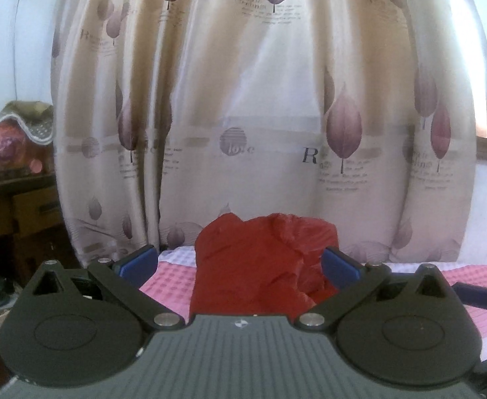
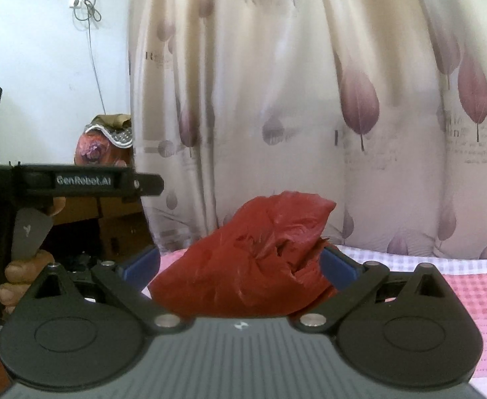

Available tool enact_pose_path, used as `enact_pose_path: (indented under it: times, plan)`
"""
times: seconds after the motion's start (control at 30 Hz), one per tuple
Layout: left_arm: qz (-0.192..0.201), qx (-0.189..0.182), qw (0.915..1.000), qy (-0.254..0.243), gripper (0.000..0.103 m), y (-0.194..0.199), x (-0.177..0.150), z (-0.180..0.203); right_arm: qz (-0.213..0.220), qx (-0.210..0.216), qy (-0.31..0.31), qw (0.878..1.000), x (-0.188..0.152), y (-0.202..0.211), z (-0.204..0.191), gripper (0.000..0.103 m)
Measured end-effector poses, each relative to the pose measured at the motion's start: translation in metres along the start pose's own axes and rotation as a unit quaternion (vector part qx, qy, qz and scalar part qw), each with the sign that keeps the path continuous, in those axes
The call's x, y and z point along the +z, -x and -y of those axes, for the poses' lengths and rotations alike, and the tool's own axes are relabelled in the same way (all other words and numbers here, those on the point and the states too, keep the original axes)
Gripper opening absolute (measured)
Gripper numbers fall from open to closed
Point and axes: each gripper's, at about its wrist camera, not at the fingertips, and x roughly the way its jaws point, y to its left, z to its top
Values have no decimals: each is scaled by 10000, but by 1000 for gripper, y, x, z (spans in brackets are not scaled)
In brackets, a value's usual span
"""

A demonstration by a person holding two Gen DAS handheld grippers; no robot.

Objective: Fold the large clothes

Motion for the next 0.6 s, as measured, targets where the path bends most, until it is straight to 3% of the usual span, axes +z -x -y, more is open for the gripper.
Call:
enact_pose_path:
  times: [0.6]
  plan:
    - [-17, 15, 10000, 47, 103, -3, -16, 4, -114, -202, 46, 9997, -2, -6, -7, 103]
